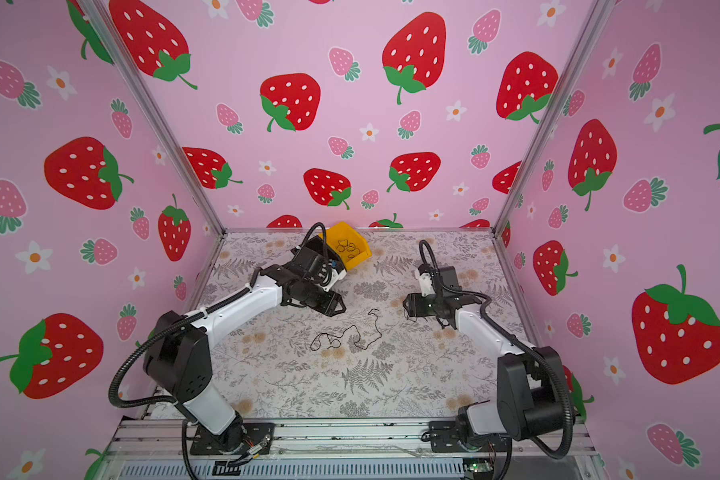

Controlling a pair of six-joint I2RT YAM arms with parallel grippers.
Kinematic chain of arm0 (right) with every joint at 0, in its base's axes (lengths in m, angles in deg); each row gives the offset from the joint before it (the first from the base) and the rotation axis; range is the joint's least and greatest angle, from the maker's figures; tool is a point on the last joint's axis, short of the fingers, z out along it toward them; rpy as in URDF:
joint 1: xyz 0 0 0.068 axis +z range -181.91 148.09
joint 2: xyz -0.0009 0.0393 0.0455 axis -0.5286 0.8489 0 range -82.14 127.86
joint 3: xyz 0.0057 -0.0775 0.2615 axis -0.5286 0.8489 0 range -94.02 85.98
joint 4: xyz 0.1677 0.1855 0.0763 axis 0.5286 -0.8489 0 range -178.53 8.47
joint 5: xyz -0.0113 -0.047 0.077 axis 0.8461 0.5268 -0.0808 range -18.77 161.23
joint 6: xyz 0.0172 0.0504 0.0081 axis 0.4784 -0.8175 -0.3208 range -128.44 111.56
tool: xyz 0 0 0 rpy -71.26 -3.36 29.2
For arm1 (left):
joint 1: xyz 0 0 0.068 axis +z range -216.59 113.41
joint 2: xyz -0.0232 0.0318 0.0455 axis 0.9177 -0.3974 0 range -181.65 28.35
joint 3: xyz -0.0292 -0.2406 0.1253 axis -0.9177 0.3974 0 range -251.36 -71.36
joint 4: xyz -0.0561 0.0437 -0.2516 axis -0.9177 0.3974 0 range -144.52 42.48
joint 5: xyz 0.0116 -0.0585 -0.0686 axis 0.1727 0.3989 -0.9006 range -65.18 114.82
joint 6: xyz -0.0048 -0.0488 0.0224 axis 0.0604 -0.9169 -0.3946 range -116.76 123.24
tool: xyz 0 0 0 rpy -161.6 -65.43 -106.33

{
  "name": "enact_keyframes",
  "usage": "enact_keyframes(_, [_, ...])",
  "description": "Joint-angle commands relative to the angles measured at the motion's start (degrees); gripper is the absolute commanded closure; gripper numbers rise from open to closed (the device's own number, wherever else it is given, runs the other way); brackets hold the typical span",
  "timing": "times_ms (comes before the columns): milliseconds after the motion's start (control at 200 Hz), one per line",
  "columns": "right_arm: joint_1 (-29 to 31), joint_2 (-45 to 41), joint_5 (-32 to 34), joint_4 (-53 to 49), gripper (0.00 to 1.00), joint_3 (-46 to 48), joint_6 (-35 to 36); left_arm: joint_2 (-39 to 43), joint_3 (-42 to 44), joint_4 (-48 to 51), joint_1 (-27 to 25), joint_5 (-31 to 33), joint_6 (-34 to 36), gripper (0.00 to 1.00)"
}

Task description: Untangle the cables

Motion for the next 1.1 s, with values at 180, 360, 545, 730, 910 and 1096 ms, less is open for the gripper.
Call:
enact_keyframes(180, [11.03,15.48,4.62,-3.56,0.36,-8.22,-0.83,4.97,10.8,7.28,0.41,2.87,-2.69,0.46])
enact_keyframes(360, [13.49,21.21,5.19,-3.89,0.37,-11.68,-1.21,2.32,11.68,6.38,0.33,4.16,-3.28,0.46])
enact_keyframes(545, [15.37,24.43,5.72,-4.94,0.41,-14.69,-0.33,-2.35,10.18,5.38,-0.18,4.19,-2.54,0.5])
enact_keyframes(730, [16.17,26.43,6.6,-6.69,0.54,-16.13,0.09,-5.15,7.97,4.19,-0.99,4.54,-2.22,0.51])
enact_keyframes(910, [16.94,26.5,7.81,-7.05,0.63,-16.56,0.47,-8.14,5.69,4.27,-1.44,5.74,-1.77,0.55])
enact_keyframes(1096, [17.25,26.21,8.24,-6.96,0.75,-16.75,0.59,-10.45,4.41,4.71,-1.61,6.45,-1.18,0.69])
